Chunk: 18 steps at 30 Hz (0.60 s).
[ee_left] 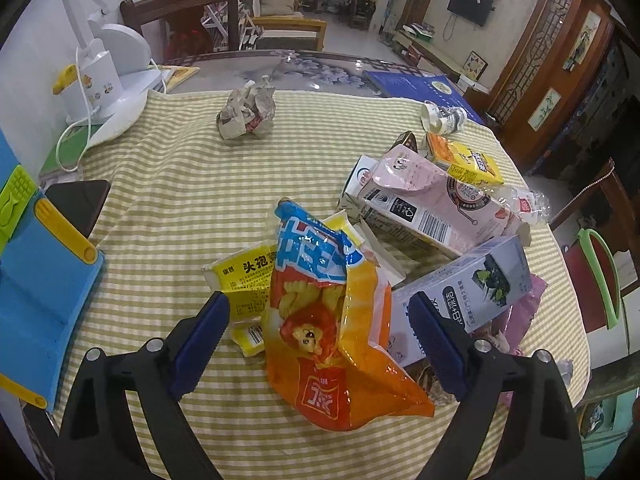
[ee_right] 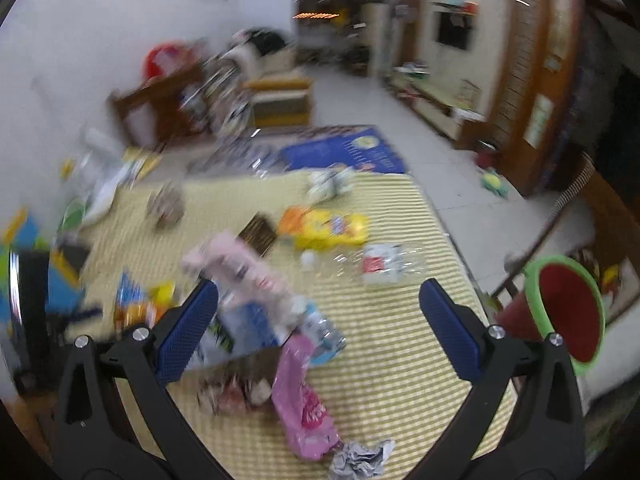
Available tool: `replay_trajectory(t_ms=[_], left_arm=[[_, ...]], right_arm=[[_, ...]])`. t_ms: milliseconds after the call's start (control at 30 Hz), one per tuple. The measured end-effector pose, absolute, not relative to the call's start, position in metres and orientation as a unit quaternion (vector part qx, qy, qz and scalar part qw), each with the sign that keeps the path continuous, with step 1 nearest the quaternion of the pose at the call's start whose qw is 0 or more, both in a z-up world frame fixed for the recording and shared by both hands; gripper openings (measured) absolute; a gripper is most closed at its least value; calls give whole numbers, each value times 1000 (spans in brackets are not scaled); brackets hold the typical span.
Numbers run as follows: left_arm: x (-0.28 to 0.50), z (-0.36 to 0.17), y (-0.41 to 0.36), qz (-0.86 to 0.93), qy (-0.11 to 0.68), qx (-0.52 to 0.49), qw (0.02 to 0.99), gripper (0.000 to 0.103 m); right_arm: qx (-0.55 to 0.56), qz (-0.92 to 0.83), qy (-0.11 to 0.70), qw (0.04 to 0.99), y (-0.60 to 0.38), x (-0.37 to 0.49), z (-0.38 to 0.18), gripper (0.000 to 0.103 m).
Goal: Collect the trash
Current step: 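Close the left gripper on the snack bag while the right gripper grasps the pink carton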
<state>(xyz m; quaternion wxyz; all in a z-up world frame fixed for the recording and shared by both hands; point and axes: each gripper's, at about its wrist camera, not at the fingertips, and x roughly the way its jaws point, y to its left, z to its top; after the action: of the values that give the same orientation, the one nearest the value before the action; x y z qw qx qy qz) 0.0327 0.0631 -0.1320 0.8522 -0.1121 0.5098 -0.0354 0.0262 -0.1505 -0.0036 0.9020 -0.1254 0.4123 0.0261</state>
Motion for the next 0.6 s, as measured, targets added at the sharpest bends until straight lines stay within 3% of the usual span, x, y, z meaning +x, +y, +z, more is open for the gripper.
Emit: replay_trajectory(t_ms=[233,367,433,600], left_arm=[[36,-137,63,-42,515,-114,849,84],[39,-149,67,-37,529,-121,839,73],[41,-159,72,-33,542,-129,829,56],[38,-159,88,-25,533,-162,830,47]], right_arm=[[-182,97,429,879,-121,25,-21,100],[-260,161,459,834,-102,33,-43,99],[-304,198,466,807,-88,33,-54,100],[-448,246,424,748,-51,27,-79,99]])
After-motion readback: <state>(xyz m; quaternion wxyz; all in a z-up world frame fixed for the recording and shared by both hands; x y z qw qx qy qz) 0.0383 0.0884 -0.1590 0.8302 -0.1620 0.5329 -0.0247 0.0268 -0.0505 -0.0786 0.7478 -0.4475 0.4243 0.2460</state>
